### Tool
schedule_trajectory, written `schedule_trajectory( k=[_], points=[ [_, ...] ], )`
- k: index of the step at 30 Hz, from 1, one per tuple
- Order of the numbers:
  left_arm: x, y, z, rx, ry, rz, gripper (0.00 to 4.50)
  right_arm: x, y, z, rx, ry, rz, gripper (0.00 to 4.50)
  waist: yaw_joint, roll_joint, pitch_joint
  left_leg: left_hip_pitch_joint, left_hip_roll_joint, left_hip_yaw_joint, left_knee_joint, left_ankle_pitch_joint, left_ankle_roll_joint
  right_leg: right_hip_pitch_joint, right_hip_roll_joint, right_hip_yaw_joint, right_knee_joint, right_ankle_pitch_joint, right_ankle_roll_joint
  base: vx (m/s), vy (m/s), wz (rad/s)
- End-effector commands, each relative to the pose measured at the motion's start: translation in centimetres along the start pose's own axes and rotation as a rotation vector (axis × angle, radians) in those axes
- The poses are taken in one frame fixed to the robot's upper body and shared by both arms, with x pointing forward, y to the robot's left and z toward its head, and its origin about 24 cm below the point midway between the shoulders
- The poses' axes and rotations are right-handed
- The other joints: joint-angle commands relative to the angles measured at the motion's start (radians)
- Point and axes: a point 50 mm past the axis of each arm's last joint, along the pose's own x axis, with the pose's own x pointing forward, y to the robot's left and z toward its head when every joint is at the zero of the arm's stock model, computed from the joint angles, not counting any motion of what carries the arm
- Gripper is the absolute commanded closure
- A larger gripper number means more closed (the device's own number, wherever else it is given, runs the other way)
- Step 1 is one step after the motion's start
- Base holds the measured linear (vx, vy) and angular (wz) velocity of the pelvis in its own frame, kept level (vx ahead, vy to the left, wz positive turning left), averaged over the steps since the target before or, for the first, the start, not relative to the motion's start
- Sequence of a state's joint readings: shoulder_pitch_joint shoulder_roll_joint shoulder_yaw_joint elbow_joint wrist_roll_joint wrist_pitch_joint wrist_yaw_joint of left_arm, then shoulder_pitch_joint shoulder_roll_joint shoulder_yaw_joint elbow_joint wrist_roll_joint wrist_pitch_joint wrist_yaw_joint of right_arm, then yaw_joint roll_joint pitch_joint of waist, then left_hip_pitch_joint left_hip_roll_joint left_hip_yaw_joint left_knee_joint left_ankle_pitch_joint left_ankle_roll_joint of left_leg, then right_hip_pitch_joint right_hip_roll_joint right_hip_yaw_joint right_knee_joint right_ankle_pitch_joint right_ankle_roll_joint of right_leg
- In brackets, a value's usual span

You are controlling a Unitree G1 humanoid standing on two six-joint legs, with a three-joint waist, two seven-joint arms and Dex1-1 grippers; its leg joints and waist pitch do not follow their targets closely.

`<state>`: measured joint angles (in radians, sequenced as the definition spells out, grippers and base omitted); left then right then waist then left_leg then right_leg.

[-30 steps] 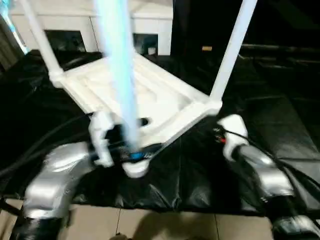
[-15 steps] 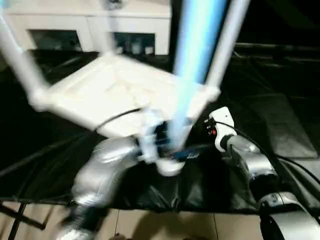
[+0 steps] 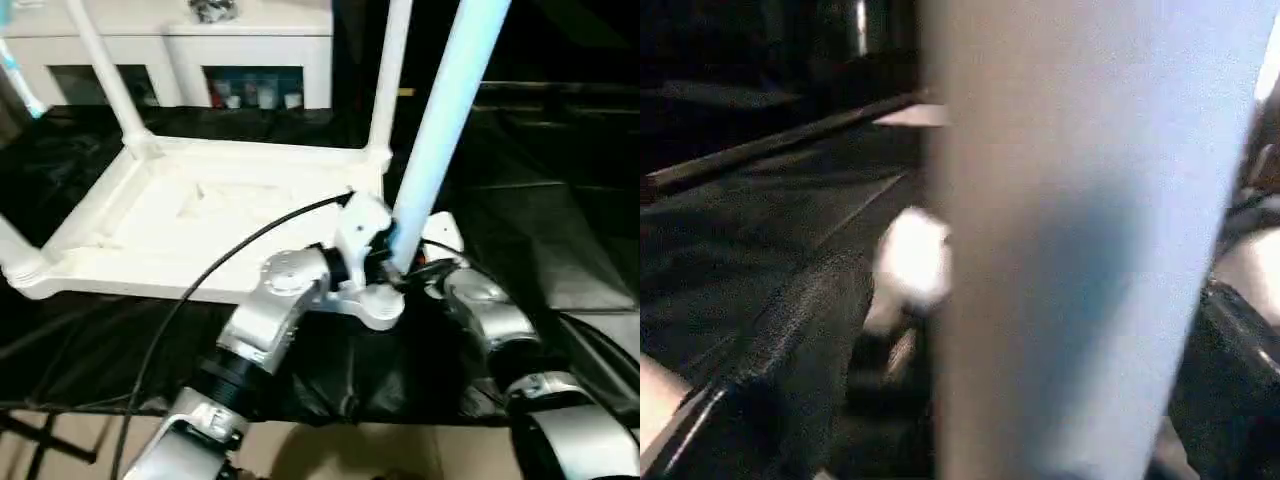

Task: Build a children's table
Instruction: Rotate table base, then rotate leg to tighten

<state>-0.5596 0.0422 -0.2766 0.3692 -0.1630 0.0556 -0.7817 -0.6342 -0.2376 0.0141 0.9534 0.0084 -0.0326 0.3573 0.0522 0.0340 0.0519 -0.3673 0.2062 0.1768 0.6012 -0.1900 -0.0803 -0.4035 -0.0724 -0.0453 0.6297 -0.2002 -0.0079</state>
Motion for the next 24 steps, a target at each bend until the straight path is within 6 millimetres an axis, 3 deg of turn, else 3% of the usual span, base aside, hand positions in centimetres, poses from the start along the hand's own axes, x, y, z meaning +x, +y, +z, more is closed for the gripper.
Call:
schedule_trajectory(
  k=[1, 2, 3, 4, 5, 9, 10, 12, 14, 15, 20, 24],
  points=[
    [-1.3, 0.4, -0.4, 0.025, 0.022, -0.043, 0.01, -0.8, -1.0, -0.2, 0.008, -0.029, 0.019, 0.86, 0.012, -0.009, -0.077, 0.003, 0.008, 0.002, -0.050, -0.108, 0.093, 0.068, -0.049, 0.032, -0.065, 0.010, -0.279, 0.000, 0.000, 0.00],
    [-1.3, 0.4, -0.4, 0.025, 0.022, -0.043, 0.01, -0.8, -1.0, -0.2, 0.008, -0.029, 0.019, 0.86, 0.012, -0.009, -0.077, 0.003, 0.008, 0.002, -0.050, -0.108, 0.093, 0.068, -0.049, 0.032, -0.065, 0.010, -0.279, 0.000, 0.000, 0.00],
    [-2.6, 1.1, -1.2, 0.045, 0.082, -0.081, 0.01, -1.6, -2.0, -0.2, 0.023, -0.031, 0.048, 0.86, 0.015, -0.002, -0.076, 0.005, 0.010, 0.002, -0.051, -0.117, 0.090, 0.065, -0.048, 0.031, -0.067, 0.007, -0.281, 0.000, 0.000, 0.00],
    [-2.8, 1.2, -1.4, 0.050, 0.095, -0.086, 0.01, -1.8, -2.2, -0.2, 0.029, -0.031, 0.053, 0.86, 0.016, -0.005, -0.075, 0.004, 0.010, 0.002, -0.052, -0.127, 0.090, 0.067, -0.045, 0.031, -0.064, 0.008, -0.277, 0.000, 0.000, 0.00],
    [-3.4, 1.5, -1.7, 0.037, 0.118, -0.111, 0.01, -2.1, -2.4, -0.1, 0.016, -0.036, 0.074, 0.86, 0.017, 0.004, -0.075, 0.005, 0.009, 0.001, -0.052, -0.130, 0.087, 0.066, -0.044, 0.029, -0.063, 0.005, -0.278, 0.000, 0.000, 0.00],
    [-5.0, 2.1, -2.9, 0.053, 0.231, -0.207, 0.19, -3.5, -3.1, 0.3, -0.066, -0.032, 0.181, 0.86, 0.017, 0.002, -0.074, 0.003, 0.010, 0.003, -0.052, -0.138, 0.081, 0.066, -0.047, 0.030, -0.066, -0.029, -0.275, 0.000, 0.000, 0.00],
    [-5.4, 2.3, -3.5, 0.096, 0.297, -0.238, 0.48, -4.1, -3.4, 0.5, -0.046, -0.026, 0.220, 0.86, 0.021, 0.004, -0.072, 0.005, 0.008, 0.003, -0.051, -0.147, 0.084, 0.066, -0.045, 0.030, -0.071, -0.049, -0.261, 0.000, 0.000, 0.00],
    [-6.0, 2.9, -4.4, 0.153, 0.396, -0.261, 0.53, -5.1, -3.5, 1.0, -0.038, -0.026, 0.305, 0.69, 0.020, 0.004, -0.072, 0.004, 0.008, 0.001, -0.054, -0.153, 0.089, 0.067, -0.043, 0.030, -0.075, -0.061, -0.241, 0.000, 0.000, 0.00],
    [-6.2, 3.2, -4.7, 0.168, 0.429, -0.264, 0.78, -5.6, -3.4, 1.3, -0.051, -0.022, 0.350, 0.52, 0.022, 0.005, -0.074, 0.003, 0.010, -0.001, -0.054, -0.146, 0.079, 0.067, -0.048, 0.030, -0.071, -0.054, -0.241, 0.000, 0.000, 0.00],
    [-6.3, 3.5, -4.8, 0.176, 0.451, -0.267, 0.78, -6.3, -3.4, 1.5, -0.065, -0.013, 0.394, 0.52, 0.024, 0.006, -0.071, 0.005, 0.007, 0.001, -0.054, -0.152, 0.081, 0.067, -0.042, 0.030, -0.080, -0.064, -0.233, 0.000, 0.000, 0.00],
    [-6.3, 4.0, -4.6, 0.148, 0.467, -0.307, 1.17, -9.0, -3.3, 1.9, -0.112, 0.047, 0.537, 0.09, 0.040, 0.006, -0.075, 0.004, 0.013, -0.002, -0.053, -0.135, 0.086, 0.066, -0.051, 0.032, -0.072, -0.034, -0.255, 0.000, 0.000, 0.00],
    [-6.0, 4.2, -4.6, 0.143, 0.469, -0.321, 1.41, -10.2, -3.2, 1.9, -0.125, 0.077, 0.580, 0.00, 0.044, 0.004, -0.071, 0.004, 0.011, -0.002, -0.054, -0.153, 0.076, 0.067, -0.051, 0.032, -0.082, -0.102, -0.241, 0.000, 0.000, 0.00]
  ],
)
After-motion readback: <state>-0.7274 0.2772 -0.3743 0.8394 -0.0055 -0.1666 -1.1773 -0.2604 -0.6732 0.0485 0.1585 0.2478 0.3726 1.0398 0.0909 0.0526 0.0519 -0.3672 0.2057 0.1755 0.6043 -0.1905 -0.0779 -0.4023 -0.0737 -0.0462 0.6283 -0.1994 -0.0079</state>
